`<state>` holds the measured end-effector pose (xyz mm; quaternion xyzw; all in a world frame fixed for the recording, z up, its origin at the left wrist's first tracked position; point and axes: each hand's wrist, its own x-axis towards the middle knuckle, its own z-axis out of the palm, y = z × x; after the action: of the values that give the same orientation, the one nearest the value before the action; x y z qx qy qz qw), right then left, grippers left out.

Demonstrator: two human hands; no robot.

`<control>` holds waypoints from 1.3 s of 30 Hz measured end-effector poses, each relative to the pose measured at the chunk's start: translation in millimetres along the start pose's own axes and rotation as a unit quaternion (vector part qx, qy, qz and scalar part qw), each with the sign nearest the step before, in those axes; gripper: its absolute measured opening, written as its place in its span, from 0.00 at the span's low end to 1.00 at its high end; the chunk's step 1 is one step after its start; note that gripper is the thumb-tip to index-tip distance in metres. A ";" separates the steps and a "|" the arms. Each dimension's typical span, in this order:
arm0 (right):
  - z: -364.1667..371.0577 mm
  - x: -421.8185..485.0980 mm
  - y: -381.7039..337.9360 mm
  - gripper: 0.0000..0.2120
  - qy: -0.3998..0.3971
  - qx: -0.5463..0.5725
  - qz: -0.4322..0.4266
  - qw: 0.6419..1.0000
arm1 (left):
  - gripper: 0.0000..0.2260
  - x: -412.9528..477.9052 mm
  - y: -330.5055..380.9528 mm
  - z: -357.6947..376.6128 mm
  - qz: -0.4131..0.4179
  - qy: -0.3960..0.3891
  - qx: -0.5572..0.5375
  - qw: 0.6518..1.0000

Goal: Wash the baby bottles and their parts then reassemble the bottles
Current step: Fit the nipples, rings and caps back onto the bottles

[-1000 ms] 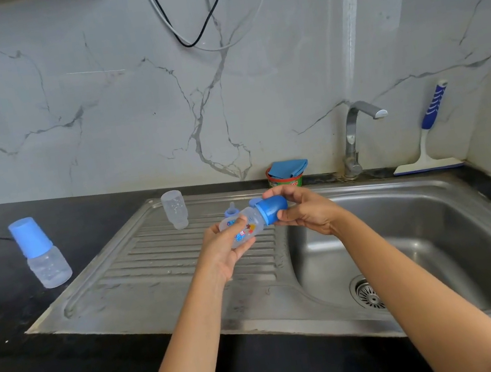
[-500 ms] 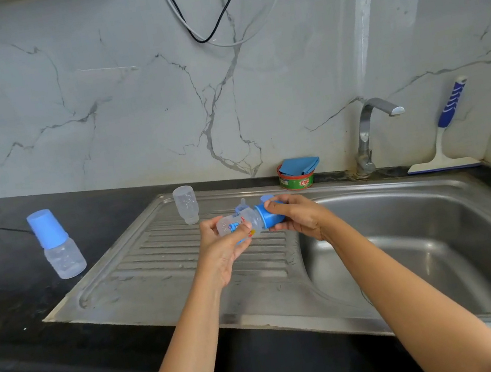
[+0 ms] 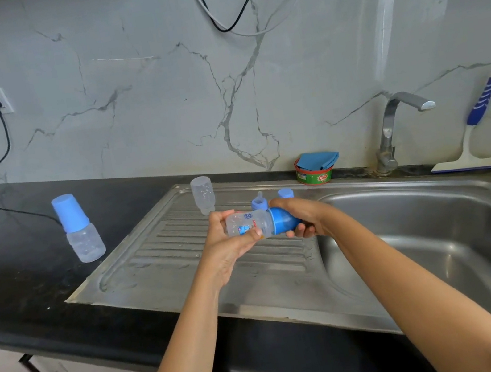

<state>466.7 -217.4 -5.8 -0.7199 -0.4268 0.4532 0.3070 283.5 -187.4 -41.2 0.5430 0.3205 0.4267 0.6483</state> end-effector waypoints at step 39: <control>171.6 105.7 -153.3 0.31 0.067 -0.012 -0.368 0.927 | 0.12 2.9 15.7 -191.9 -0.059 0.343 0.078 0.934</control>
<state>282.0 -45.0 11.2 -0.5445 -0.6453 0.2544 0.4716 112.8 -101.5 -65.0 0.3929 0.5868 0.5218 0.4786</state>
